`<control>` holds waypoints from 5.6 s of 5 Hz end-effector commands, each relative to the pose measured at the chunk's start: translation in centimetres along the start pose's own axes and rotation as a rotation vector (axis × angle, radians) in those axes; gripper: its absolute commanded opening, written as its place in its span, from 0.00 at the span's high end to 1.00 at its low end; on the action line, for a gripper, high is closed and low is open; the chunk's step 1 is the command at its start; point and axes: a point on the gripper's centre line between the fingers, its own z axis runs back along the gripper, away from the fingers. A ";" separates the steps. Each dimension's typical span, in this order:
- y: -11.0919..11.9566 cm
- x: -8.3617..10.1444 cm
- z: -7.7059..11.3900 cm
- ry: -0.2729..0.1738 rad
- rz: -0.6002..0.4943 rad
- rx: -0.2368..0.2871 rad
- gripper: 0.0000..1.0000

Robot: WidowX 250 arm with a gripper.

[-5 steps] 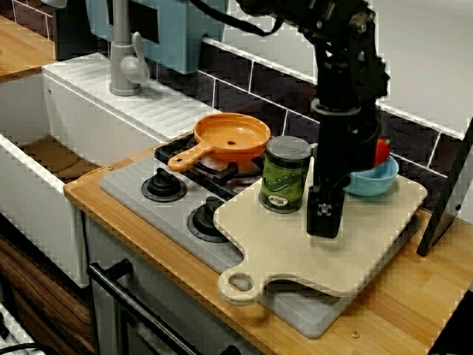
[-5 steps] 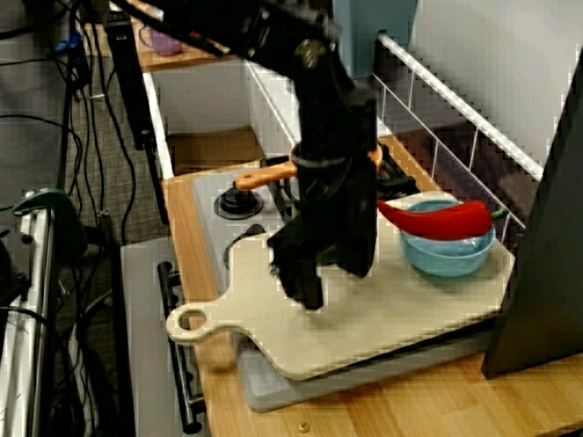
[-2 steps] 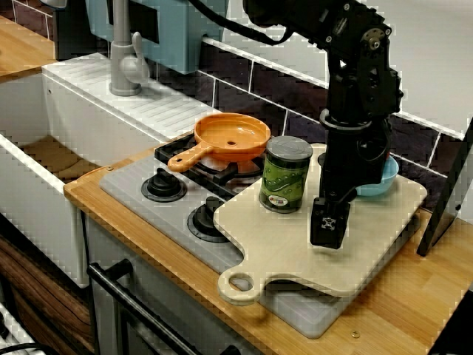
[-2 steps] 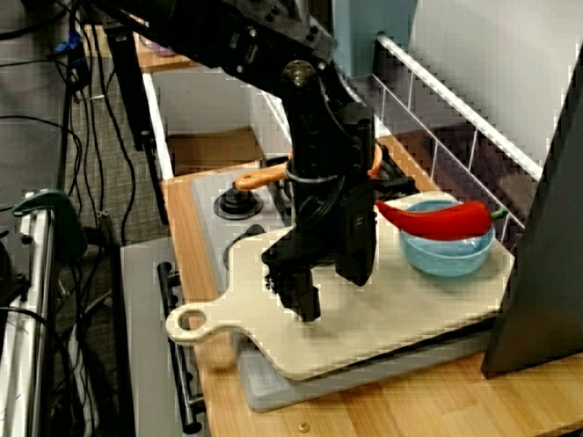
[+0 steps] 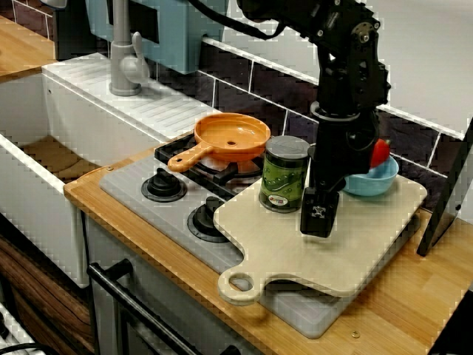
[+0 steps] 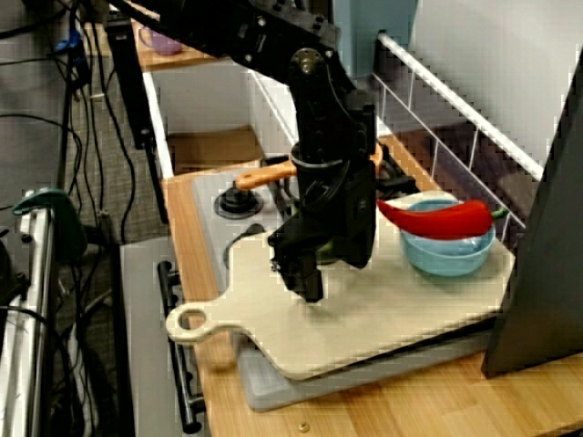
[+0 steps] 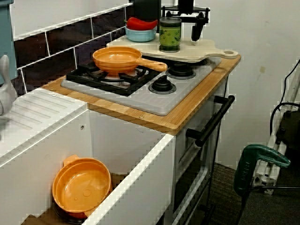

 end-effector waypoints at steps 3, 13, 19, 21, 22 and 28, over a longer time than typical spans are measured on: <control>1.3 -1.8 2.2 0.016 -0.076 0.039 0.00; 4.2 -4.1 2.5 0.116 -0.155 0.062 0.00; 5.5 -5.0 2.3 0.145 -0.158 0.058 0.00; 5.3 -5.2 2.2 0.145 -0.147 0.050 0.00; 5.1 -5.4 2.9 0.132 -0.128 0.041 0.00; 4.4 -8.1 7.2 0.016 0.122 0.094 0.00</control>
